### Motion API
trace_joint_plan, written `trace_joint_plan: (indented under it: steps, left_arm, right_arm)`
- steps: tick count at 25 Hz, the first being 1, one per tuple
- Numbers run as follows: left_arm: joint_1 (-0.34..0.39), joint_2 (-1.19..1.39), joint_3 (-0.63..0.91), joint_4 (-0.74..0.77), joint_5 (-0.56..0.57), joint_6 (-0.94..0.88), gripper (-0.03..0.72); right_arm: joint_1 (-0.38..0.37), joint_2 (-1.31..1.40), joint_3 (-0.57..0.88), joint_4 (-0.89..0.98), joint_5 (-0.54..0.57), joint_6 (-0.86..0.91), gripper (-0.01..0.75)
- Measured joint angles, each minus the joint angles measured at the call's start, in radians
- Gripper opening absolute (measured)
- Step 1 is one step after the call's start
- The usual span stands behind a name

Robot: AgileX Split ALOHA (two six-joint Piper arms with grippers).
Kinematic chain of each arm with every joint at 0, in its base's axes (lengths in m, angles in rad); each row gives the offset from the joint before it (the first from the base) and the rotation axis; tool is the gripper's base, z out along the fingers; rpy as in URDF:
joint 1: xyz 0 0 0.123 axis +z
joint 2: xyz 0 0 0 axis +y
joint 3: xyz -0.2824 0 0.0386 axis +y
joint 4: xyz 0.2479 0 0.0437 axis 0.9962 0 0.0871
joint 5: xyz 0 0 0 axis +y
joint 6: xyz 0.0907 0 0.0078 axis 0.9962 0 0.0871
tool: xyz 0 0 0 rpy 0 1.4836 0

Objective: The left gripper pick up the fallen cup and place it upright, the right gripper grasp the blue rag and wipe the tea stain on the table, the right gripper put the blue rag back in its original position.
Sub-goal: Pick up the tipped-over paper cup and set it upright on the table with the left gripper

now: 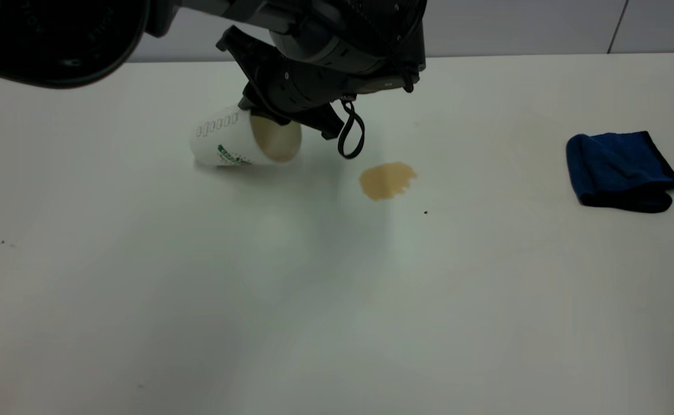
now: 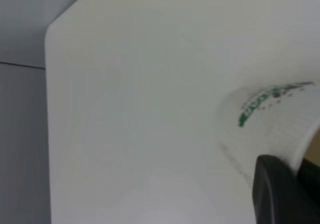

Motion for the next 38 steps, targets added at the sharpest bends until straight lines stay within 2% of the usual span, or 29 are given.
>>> trace_joint_plan:
  steps: [3, 6, 12, 18, 21, 25, 30, 38]
  left_arm:
    - [0.016, -0.015, -0.097, -0.036, 0.036, 0.076, 0.006]
    - [0.053, -0.063, -0.203, -0.154, 0.037, 0.234, 0.006]
    - [0.171, -0.118, -0.382, -0.495, 0.037, 0.475, 0.008]
    - [0.318, -0.117, -0.407, -0.878, 0.033, 0.650, 0.013]
    - [0.381, -0.102, -0.409, -0.993, 0.025, 0.694, 0.023]
    - [0.429, -0.057, -0.409, -1.050, -0.001, 0.713, 0.031]
    - [0.440, -0.007, -0.409, -1.066, -0.066, 0.754, 0.045]
    - [0.451, 0.020, -0.409, -1.186, -0.149, 0.832, 0.064]
  right_arm:
    - [0.000, 0.000, 0.000, 0.000, 0.000, 0.000, 0.545]
    - [0.000, 0.000, 0.000, 0.000, 0.000, 0.000, 0.545]
    - [0.000, 0.000, 0.000, 0.000, 0.000, 0.000, 0.545]
    - [0.000, 0.000, 0.000, 0.000, 0.000, 0.000, 0.545]
    - [0.000, 0.000, 0.000, 0.000, 0.000, 0.000, 0.545]
    - [0.000, 0.000, 0.000, 0.000, 0.000, 0.000, 0.545]
    - [0.000, 0.000, 0.000, 0.000, 0.000, 0.000, 0.545]
    - [0.000, 0.000, 0.000, 0.000, 0.000, 0.000, 0.545]
